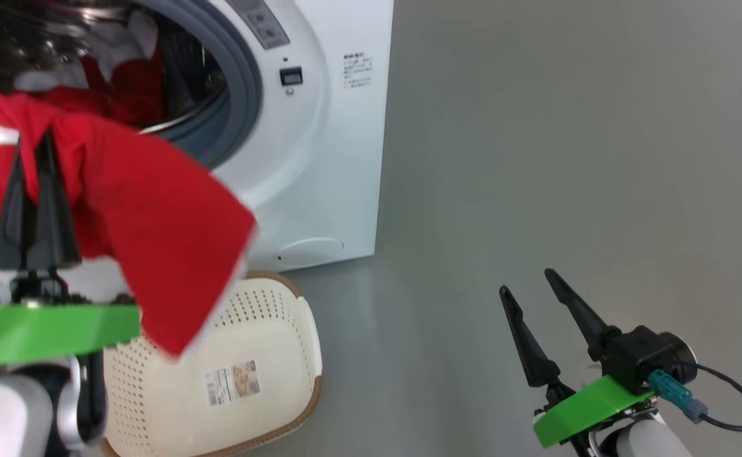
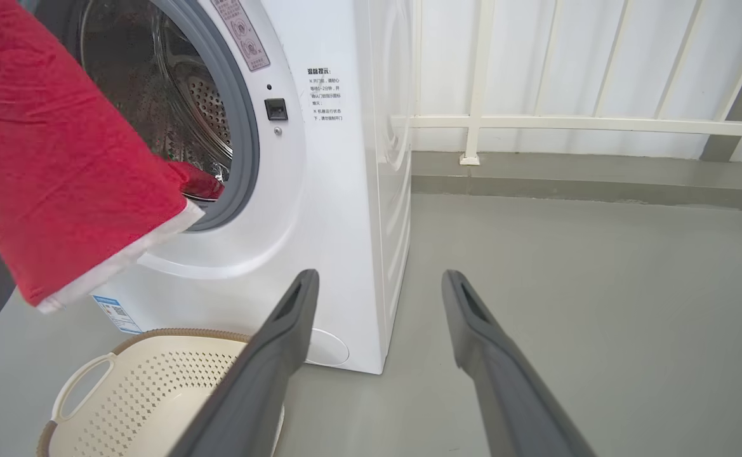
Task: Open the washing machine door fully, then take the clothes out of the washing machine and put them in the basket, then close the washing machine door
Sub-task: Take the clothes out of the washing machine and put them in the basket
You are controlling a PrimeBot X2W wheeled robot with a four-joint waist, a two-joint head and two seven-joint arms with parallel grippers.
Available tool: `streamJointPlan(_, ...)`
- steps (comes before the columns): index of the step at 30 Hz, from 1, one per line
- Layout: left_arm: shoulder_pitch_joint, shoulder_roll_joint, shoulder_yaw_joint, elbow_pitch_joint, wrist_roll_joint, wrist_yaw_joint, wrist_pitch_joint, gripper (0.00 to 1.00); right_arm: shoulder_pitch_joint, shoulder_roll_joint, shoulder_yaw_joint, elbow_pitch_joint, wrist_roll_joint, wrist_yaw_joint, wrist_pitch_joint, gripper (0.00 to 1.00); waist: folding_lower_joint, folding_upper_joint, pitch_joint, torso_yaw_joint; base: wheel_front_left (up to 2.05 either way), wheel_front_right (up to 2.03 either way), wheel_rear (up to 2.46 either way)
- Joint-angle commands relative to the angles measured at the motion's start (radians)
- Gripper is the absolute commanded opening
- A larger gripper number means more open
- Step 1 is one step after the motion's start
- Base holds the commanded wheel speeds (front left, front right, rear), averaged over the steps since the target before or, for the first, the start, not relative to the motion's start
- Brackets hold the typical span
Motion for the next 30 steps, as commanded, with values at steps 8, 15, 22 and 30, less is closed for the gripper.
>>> streamJointPlan(8,0.141,0.022,0.031,-0.152,0.024,0.049,-0.017,0.0,0.048,-0.006,0.005,-0.041,-0.018,0.0,0.024,1.0,0.0,0.0,-0.098,0.013,0.0,0.0,0.0)
streamJointPlan(15,0.226,-0.001,0.025,-0.201,0.025,0.075,-0.029,0.0,0.069,-0.006,-0.003,-0.06,-0.022,0.0,0.038,1.0,0.0,0.0,-0.112,0.019,0.0,0.0,0.0)
streamJointPlan(22,0.314,-0.042,0.024,-0.196,0.008,0.094,-0.062,0.0,0.073,-0.006,-0.002,-0.082,-0.024,0.0,0.049,1.0,0.0,0.0,-0.096,0.013,0.0,0.0,0.0)
streamJointPlan(30,0.36,-0.096,0.01,-0.096,-0.017,0.069,-0.102,0.0,0.045,-0.006,-0.014,-0.101,-0.02,0.0,0.042,1.0,0.0,0.0,-0.026,0.009,0.0,0.0,0.0)
